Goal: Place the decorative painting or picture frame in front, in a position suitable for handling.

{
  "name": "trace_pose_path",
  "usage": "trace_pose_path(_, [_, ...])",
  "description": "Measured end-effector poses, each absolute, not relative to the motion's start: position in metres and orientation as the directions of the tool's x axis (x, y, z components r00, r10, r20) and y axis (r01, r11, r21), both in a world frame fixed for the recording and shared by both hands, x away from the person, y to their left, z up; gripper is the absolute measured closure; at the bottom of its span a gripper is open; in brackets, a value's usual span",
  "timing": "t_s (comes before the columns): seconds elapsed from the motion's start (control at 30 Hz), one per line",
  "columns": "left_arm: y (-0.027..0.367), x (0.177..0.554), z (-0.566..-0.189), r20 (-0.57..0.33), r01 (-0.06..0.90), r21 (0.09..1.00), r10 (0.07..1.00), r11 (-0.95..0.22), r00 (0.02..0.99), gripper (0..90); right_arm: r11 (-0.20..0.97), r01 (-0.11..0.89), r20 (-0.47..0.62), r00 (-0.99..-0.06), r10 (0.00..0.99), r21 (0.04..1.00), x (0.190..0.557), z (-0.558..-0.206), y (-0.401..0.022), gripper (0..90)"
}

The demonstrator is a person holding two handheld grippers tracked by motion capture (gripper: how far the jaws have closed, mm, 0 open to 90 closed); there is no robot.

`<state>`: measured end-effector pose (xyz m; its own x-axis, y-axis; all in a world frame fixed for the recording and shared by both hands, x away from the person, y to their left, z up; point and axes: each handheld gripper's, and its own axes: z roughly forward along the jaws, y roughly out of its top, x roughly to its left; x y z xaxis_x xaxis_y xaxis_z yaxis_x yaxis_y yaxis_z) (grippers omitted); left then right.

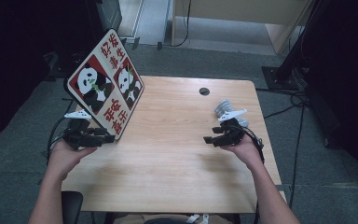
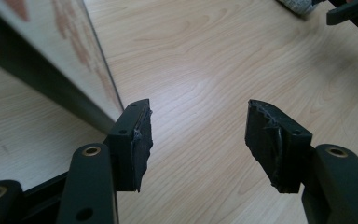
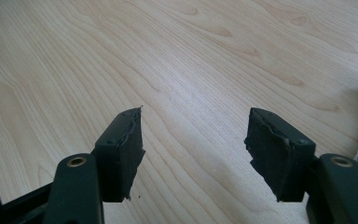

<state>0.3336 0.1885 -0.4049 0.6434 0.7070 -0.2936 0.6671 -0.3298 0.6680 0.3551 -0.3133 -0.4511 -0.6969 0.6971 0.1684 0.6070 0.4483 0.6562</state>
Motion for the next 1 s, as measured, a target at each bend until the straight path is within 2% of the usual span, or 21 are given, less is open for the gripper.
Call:
trace_pose_path(0.27, [0.204, 0.334, -0.404, -0.307, 0.691, 0.66, 0.733, -0.295, 0.607, 41.9, 0.423, 0.608, 0.211, -0.705, 0.677, 0.672, 0.355, -0.449, -0.312, 36.0])
trace_pose_path(0.57, [0.206, 0.337, -0.401, -0.319, 0.705, 0.644, 0.734, -0.296, 0.6, 42.3, 0.431, 0.61, 0.217, -0.71, 0.67, 0.665, 0.354, -0.45, -0.309, 35.9])
trace_pose_path(1.0, [0.23, 0.345, -0.384, -0.32, 0.736, 0.632, 0.783, -0.244, 0.534, 42.0, 0.438, 0.605, 0.206, -0.712, 0.672, 0.665, 0.353, -0.45, -0.311, 35.9])
